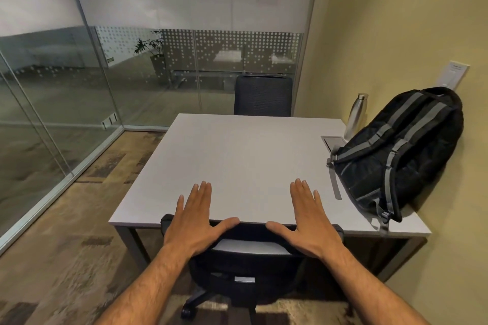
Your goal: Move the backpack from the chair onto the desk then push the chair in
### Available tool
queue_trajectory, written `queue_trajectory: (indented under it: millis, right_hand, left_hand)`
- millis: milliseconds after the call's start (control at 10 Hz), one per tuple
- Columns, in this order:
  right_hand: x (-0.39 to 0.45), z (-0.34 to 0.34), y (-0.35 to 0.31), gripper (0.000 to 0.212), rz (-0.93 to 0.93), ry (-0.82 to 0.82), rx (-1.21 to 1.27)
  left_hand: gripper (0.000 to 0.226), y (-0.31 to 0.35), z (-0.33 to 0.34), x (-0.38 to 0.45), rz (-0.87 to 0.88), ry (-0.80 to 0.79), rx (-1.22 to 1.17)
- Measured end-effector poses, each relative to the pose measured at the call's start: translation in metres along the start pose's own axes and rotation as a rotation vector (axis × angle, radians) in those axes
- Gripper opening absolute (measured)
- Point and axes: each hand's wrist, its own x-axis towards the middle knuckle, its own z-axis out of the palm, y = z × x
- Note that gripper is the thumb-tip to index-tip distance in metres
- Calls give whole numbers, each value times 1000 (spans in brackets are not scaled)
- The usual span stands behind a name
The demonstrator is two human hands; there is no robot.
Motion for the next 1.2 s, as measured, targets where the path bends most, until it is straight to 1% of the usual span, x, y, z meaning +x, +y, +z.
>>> queue_trajectory:
  millis: [300,800,1000,1100,1200]
  right_hand:
    - [-2,1,-9,127,16,-14,7]
    - [-5,-3,-2,126,14,-23,-13]
    - [-7,-5,0,122,-5,6,-13]
    - [-11,-12,1,117,-8,43,15]
    - [-11,-28,-10,109,9,150,136]
  left_hand:
    - [132,-7,-5,1,6,-10,0]
    - [132,9,-7,-12,14,-16,13]
    - [129,13,-8,-16,39,30,-4]
    - [128,14,-11,-20,59,50,-32]
    - [125,19,-18,-22,90,78,-24]
